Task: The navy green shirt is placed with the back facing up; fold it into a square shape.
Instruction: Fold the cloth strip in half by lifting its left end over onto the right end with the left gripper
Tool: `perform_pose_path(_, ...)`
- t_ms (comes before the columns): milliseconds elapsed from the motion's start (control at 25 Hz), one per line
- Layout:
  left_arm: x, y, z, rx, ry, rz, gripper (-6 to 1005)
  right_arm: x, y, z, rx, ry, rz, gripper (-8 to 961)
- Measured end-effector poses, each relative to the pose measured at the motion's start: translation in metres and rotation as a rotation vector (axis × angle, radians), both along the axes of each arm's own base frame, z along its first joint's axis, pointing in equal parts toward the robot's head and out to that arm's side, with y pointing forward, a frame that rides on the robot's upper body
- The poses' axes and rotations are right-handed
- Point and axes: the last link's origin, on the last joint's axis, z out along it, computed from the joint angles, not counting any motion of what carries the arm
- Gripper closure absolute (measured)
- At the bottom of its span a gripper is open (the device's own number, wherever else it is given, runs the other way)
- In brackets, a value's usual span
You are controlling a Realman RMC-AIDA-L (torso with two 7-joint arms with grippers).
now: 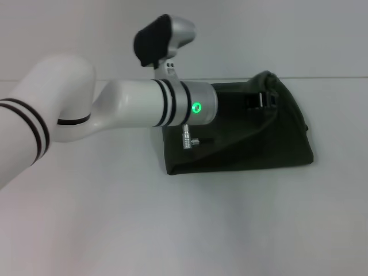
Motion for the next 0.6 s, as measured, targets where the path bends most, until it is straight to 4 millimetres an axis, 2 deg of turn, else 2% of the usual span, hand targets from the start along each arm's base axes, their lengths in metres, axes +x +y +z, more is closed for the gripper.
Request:
perform_pose_path(40,0.001,0.000,-0.002,0.000,0.010,-0.006,968,-0.001,0.001,0.000,0.000,0.000,0.002,39)
perform_pose_path(200,0.004,-0.004,-0.003,-0.012,-0.007,-0.020,861,-0.007,0.006,-0.003,-0.002,0.003,0.013,39)
perform_pose_path(480,0.023,-0.028,0.004,-0.150,-0.110,-0.156,676,-0.004,0.005,-0.004,-0.008,0.006,0.002,39)
perform_pose_path(560,0.014,-0.029,0.015,-0.146,-0.133,-0.153,623,-0.004,0.005,-0.004,-0.011,0.004,0.000,41)
perform_pose_path(600,0.004,-0.026,0.024,-0.131,-0.154,-0.110,597,-0.004,0.005,-0.004,-0.015,0.003,0.000,42)
